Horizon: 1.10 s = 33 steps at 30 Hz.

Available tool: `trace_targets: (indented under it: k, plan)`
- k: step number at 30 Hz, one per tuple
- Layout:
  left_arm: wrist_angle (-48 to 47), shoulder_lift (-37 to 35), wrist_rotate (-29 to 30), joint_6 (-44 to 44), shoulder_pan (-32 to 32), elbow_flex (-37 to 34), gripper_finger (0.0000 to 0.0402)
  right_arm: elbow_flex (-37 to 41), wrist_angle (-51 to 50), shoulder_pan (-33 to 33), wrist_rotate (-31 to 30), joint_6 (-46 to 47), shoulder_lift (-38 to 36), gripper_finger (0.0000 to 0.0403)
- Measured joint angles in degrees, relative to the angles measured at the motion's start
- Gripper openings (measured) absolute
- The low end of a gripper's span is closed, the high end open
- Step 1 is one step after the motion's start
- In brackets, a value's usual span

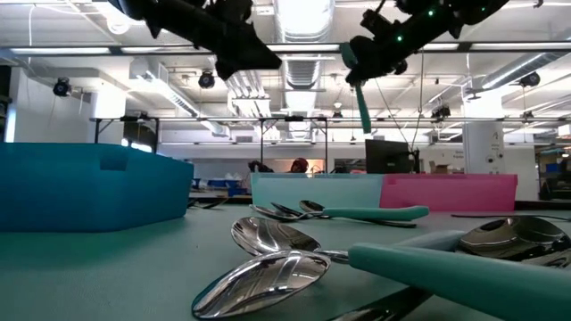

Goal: Sort silverware by color (type)
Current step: Put the top left green spoon into the red bin

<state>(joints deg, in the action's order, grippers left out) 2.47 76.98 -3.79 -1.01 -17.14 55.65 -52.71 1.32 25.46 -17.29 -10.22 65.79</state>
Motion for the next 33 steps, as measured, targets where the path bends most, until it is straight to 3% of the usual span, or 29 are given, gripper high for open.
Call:
trace_targets:
  k: [6, 11, 17, 25, 33]
  plan:
    - [-7.68, -6.72, 3.44, -0.73, -0.9, 0.31, 0.0038, -0.45, -5.52, 0.7, -2.48, 4.71, -0.06, 0.0008]
    - [-20.46, -12.34, 13.5, -3.75, -0.91, 4.52, 0.0039, -5.23, -17.65, 2.4, -6.21, 12.55, 0.11, 0.0008]
    - [-29.36, -16.09, 24.14, -4.39, -0.93, 9.62, 0.0039, -13.57, -35.97, 5.07, -7.45, 19.75, 2.38, 0.0008]
    - [-34.22, -15.96, 25.72, -3.16, -0.97, 16.38, 0.0039, -16.9, -49.14, 6.3, -7.34, 20.7, 7.36, 0.0008]
    - [-50.92, -15.47, 24.8, -9.54, -0.91, 17.32, 0.0039, -16.51, -52.42, 6.27, -6.79, 17.64, 11.18, 0.0022]
